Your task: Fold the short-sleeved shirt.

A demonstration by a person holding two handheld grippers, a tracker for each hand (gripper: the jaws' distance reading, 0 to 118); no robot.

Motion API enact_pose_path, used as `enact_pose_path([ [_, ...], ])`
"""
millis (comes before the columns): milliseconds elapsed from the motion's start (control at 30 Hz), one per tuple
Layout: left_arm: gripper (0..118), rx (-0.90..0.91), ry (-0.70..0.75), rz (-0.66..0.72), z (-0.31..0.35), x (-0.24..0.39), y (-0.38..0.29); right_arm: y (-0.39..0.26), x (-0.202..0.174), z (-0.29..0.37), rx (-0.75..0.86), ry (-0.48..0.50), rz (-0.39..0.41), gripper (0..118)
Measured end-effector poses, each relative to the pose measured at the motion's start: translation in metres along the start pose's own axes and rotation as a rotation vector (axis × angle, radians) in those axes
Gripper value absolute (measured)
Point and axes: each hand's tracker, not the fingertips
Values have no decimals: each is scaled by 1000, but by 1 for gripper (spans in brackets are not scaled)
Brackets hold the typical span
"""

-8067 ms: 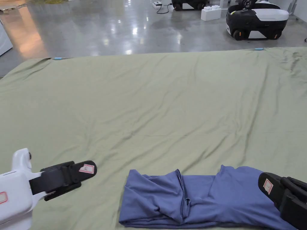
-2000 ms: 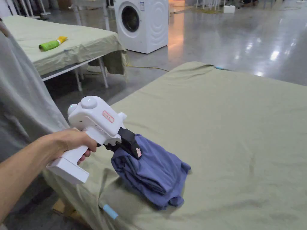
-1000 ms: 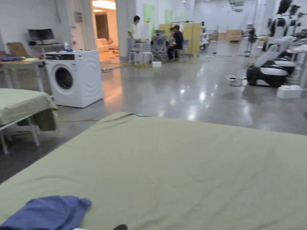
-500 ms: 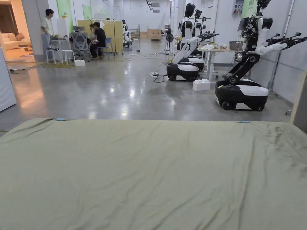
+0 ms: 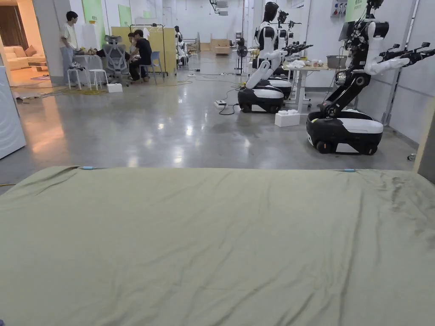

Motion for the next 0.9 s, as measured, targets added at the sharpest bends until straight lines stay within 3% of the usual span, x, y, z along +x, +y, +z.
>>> enact_pose_path([
  [900,0,-4,21,2,-8,-4,3,2,-1,-12,-22,4,11,3],
])
